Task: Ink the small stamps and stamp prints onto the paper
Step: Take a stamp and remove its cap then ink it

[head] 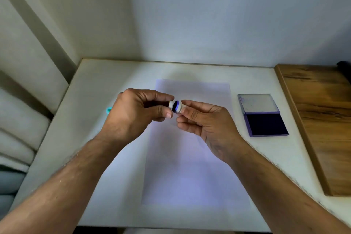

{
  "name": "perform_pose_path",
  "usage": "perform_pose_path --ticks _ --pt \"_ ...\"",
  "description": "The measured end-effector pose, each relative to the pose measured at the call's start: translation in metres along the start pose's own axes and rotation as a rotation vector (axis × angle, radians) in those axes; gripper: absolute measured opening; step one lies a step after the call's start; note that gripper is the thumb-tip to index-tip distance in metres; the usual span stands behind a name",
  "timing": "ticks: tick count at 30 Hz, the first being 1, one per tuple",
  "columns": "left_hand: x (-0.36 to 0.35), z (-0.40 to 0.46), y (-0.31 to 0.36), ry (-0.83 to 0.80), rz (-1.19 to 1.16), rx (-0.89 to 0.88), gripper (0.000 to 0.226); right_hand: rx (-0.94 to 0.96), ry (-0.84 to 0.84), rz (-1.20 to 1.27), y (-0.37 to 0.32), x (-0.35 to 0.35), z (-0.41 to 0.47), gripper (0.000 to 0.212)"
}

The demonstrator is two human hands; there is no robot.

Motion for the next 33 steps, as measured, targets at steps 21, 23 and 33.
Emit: perform_pose_path --ticks 21,23,33 --pt "0.032 -0.037 -0.051 -0.089 0.478 0.135 0.026 -0.030 -0.004 0.027 0.024 -0.011 0.004 0.031" --pt "0.026 -0.039 -0.050 -0.090 0.528 0.133 0.027 -0.031 -0.010 0.014 0.024 -0.012 0.003 0.030" --pt "0.024 -0.039 -0.047 -0.018 0.678 0.133 0.025 -0.032 -0.088 -0.086 0.025 -0.014 0.001 0.022"
Point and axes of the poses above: each hand's wrist, its own z-axis towards the middle knuckle, its own x-axis out of the back of the hand, y = z × x, the point moved 2 cm from there along z, towards the middle knuckle, and after that the axes turned 13 degrees about z, right-handed, at the moved point
